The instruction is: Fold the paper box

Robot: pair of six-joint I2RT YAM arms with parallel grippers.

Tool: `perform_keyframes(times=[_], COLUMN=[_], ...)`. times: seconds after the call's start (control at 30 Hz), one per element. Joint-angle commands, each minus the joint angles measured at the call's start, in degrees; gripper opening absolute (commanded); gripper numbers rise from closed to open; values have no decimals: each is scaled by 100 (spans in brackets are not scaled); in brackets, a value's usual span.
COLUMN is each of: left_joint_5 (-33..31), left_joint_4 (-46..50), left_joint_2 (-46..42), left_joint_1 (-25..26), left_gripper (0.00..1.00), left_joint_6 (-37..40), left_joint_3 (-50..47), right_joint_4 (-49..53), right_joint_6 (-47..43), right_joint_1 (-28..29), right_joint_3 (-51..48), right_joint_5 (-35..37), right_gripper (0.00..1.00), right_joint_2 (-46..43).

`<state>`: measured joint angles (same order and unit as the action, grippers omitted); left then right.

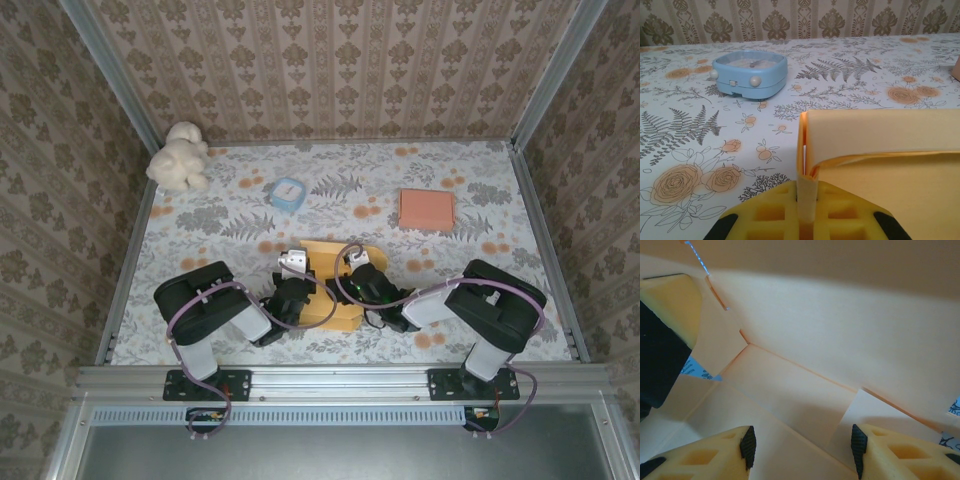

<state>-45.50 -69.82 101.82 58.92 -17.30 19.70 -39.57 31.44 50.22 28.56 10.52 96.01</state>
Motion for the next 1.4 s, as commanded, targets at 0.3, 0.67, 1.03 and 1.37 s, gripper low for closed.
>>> perform_keyframes(times=[0.3,0.67,1.03,1.37], left_joint_5=[14,307,1101,1593], left_joint_4=[-27,-111,-401,-414], left_joint_2=[-74,-195,-217,-356], left_joint_1=[77,-143,-420,-572], left_gripper=[2,2,1,0], left_joint_6=[-103,-228,-208,-301], left_joint_3=[-2,-203,-360,-451], right_joint_4=[1497,4555,4437,3389], right_joint_6=[-418,156,120,-341], right_joint_1=[350,347,-809,-827], right_joint_3=[-425,-764,-1141,-1221], right_joint_5=[793,3385,2009,1266], right_gripper=[56,56,56,57], right_joint_2=[-1589,-4650,-5186,-4440])
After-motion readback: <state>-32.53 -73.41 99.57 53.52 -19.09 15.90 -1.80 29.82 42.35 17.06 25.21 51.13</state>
